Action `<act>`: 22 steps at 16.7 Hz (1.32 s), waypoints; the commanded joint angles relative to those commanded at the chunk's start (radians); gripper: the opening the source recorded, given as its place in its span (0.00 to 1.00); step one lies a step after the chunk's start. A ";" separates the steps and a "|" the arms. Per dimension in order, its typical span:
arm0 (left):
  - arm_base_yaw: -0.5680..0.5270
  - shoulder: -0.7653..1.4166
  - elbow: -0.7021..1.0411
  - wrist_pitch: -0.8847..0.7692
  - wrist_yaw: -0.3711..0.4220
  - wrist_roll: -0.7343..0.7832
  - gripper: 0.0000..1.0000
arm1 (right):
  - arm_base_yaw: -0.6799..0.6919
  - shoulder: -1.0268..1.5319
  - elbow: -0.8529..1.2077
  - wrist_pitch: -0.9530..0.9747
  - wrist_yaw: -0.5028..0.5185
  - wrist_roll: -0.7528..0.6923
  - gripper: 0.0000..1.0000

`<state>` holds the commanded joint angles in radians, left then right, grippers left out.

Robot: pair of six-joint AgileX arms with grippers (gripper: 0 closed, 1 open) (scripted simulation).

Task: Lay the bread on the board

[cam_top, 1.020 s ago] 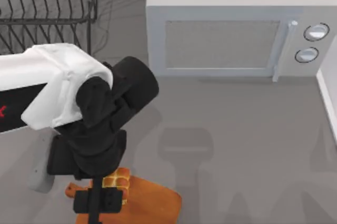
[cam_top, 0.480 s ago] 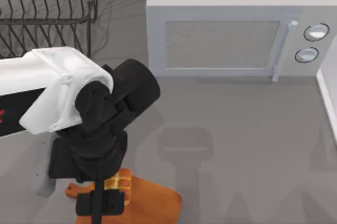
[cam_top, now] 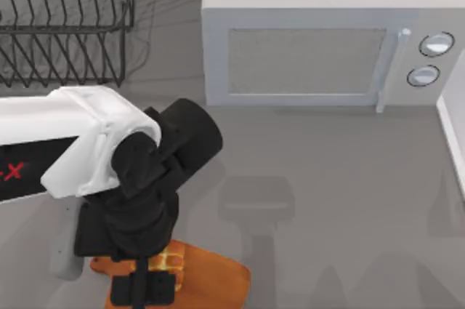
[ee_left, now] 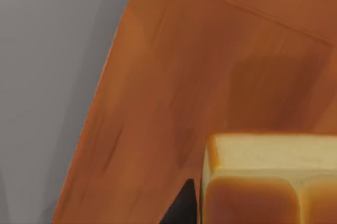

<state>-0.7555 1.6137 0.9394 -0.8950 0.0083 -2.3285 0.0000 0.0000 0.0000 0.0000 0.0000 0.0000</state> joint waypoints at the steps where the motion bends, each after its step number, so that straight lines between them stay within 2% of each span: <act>1: 0.000 0.004 -0.006 0.013 0.000 -0.001 0.00 | 0.000 0.000 0.000 0.000 0.000 0.000 1.00; 11: -0.004 0.033 -0.050 0.087 -0.002 -0.004 0.00 | 0.000 0.000 0.000 0.000 0.000 0.000 1.00; 22: -0.004 0.033 -0.050 0.087 -0.002 -0.004 0.83 | 0.000 0.000 0.000 0.000 0.000 0.000 1.00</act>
<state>-0.7593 1.6469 0.8892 -0.8080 0.0066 -2.3330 0.0000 0.0000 0.0000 0.0000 0.0000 0.0000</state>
